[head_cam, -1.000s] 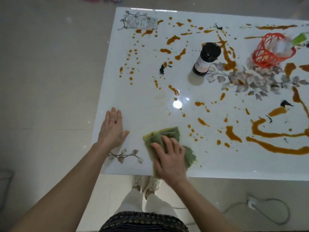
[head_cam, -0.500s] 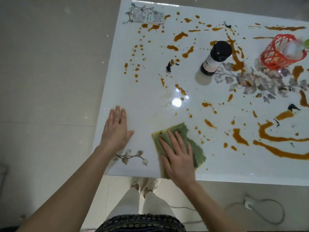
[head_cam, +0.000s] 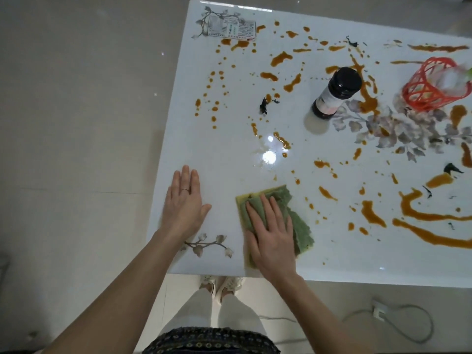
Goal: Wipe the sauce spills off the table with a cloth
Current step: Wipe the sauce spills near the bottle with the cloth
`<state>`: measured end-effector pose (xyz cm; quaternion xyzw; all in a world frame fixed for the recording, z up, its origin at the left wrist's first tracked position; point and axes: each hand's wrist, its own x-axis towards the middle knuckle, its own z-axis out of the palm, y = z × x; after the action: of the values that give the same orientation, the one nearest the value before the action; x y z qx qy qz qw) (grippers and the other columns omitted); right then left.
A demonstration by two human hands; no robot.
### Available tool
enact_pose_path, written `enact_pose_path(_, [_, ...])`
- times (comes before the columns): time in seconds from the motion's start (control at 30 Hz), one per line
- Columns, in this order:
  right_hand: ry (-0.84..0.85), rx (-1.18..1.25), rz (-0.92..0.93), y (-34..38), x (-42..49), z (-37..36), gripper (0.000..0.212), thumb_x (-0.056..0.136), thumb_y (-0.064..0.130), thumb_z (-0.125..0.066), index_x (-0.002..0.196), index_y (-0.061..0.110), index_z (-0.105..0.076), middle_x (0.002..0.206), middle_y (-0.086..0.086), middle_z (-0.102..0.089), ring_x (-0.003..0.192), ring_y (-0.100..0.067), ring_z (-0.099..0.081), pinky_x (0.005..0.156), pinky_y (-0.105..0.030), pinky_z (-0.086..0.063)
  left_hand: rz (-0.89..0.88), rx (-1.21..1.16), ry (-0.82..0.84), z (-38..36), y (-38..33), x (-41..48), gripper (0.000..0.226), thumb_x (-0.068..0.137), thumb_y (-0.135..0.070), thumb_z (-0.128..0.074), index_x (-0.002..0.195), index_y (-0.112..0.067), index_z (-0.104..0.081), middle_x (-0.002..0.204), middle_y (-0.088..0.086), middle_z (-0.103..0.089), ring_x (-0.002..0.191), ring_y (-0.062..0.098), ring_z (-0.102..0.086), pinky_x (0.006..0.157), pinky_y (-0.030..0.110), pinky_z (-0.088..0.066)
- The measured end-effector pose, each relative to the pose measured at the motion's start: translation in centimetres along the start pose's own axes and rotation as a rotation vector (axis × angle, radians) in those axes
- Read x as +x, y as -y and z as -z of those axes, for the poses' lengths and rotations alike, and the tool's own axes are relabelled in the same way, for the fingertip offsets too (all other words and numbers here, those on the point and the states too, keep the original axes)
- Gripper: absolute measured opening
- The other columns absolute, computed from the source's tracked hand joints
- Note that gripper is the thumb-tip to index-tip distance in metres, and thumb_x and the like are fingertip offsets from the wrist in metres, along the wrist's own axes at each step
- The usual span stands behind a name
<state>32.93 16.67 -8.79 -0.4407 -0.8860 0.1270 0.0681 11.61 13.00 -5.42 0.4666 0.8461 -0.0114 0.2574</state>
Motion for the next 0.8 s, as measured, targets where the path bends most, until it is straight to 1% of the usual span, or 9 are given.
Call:
enact_pose_path(0.1, [0.079,-0.018,0.185,1.6,1.1,-0.5,0.051,0.098,0.04,-0.035,0.147,0.027,-0.039,0.16,-0.002,-0.021,0.149,-0.021,-0.012,0.114,-0.051,-0.017,-0.006,-0.014,-0.009,0.0,0.0,0.1,0.083,0.096,-0.04,-0.042,0.147,-0.009,0.016,0.154,0.01,0.025,0.142,0.026,0.021,0.117,0.038,0.002])
enact_pose_path(0.17, [0.101,-0.039,0.223,-0.1,2.0,-0.3,0.051,0.099,0.042,-0.032,0.149,0.028,-0.036,0.161,-0.001,-0.02,0.149,-0.02,-0.011,0.114,-0.051,-0.017,-0.011,-0.008,-0.009,0.1,0.1,0.0,0.082,0.096,-0.041,-0.041,0.147,-0.009,0.015,0.154,0.01,0.025,0.142,0.025,0.021,0.117,0.038,0.002])
enact_pose_path(0.2, [0.097,-0.046,0.179,-1.2,2.2,0.0,0.052,0.1,0.043,-0.032,0.149,0.028,-0.034,0.161,-0.001,-0.019,0.149,-0.019,-0.011,0.115,-0.051,-0.018,-0.016,-0.005,-0.004,0.1,0.2,-0.1,0.082,0.096,-0.041,-0.04,0.147,-0.009,0.015,0.154,0.009,0.025,0.142,0.025,0.021,0.117,0.038,0.002])
enact_pose_path(0.33, [-0.004,0.012,-0.206,-3.2,2.4,0.6,0.056,0.096,0.043,-0.031,0.15,0.027,-0.035,0.16,-0.003,-0.022,0.148,-0.021,-0.014,0.113,-0.057,-0.024,-0.028,0.006,-0.01,-0.1,0.4,-0.3,0.08,0.097,-0.041,-0.039,0.147,-0.009,0.015,0.154,0.009,0.026,0.143,0.025,0.02,0.118,0.038,-0.001])
enact_pose_path(0.4, [-0.04,0.033,-0.267,-1.1,2.2,0.4,0.058,0.093,0.039,-0.032,0.149,0.024,-0.037,0.16,-0.005,-0.022,0.148,-0.022,-0.014,0.114,-0.058,-0.022,-0.031,0.01,-0.019,-0.1,0.4,-0.3,0.08,0.097,-0.041,-0.038,0.147,-0.009,0.014,0.154,0.01,0.026,0.142,0.026,0.02,0.118,0.039,-0.001])
enact_pose_path(0.53, [0.04,0.007,0.037,3.7,2.5,-1.0,0.061,0.089,0.033,-0.035,0.149,0.024,-0.037,0.16,-0.006,-0.019,0.149,-0.022,-0.012,0.114,-0.055,-0.02,-0.035,0.003,-0.033,-0.2,0.3,-0.2,0.08,0.096,-0.042,-0.038,0.147,-0.009,0.014,0.154,0.01,0.025,0.143,0.026,0.02,0.118,0.039,0.0])
enact_pose_path(0.63, [0.081,0.0,0.134,3.1,6.1,-1.0,0.059,0.09,0.034,-0.033,0.149,0.026,-0.036,0.16,-0.004,-0.021,0.148,-0.021,-0.013,0.114,-0.056,-0.021,-0.036,0.007,-0.042,-0.2,0.6,-0.2,0.08,0.096,-0.042,-0.039,0.148,-0.01,0.014,0.154,0.009,0.024,0.143,0.025,0.02,0.118,0.038,-0.001])
enact_pose_path(0.7, [0.083,-0.017,0.039,0.9,7.9,-0.5,0.06,0.09,0.038,-0.03,0.149,0.029,-0.034,0.16,-0.002,-0.02,0.148,-0.02,-0.013,0.114,-0.056,-0.018,-0.042,0.011,-0.037,0.0,0.7,-0.3,0.079,0.097,-0.04,-0.039,0.148,-0.011,0.014,0.154,0.008,0.024,0.143,0.024,0.019,0.118,0.037,-0.003])
enact_pose_path(0.8, [-0.014,0.024,-0.232,-2.3,8.2,0.3,0.06,0.089,0.037,-0.028,0.149,0.03,-0.034,0.159,-0.003,-0.023,0.147,-0.022,-0.017,0.113,-0.058,-0.022,-0.058,-0.005,-0.024,0.5,0.9,-0.4,0.076,0.098,-0.033,-0.039,0.148,-0.013,0.013,0.155,0.006,0.023,0.143,0.023,0.018,0.118,0.036,-0.008])
